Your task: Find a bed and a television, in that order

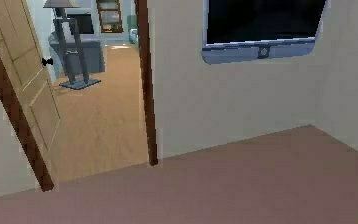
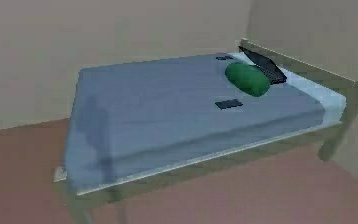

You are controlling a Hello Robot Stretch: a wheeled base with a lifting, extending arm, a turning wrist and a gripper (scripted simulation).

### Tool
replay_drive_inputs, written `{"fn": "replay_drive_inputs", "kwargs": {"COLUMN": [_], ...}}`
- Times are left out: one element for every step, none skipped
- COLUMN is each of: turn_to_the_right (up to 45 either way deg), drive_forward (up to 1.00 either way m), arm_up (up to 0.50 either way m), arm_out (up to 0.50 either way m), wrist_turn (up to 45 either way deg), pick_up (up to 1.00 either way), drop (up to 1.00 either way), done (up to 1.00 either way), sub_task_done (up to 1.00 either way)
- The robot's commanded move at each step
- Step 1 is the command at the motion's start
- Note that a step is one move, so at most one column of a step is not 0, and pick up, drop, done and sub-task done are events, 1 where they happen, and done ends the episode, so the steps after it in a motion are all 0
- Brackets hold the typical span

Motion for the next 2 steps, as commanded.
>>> {"fn": "replay_drive_inputs", "kwargs": {"turn_to_the_right": [0.0,-15.0], "drive_forward": [0.90,0.00], "arm_up": [0.00,0.00], "arm_out": [0.00,0.00], "wrist_turn": [0.0,0.0], "pick_up": [0.00,0.00], "drop": [0.00,0.00], "done": [0.00,0.00], "sub_task_done": [0.00,0.00]}}
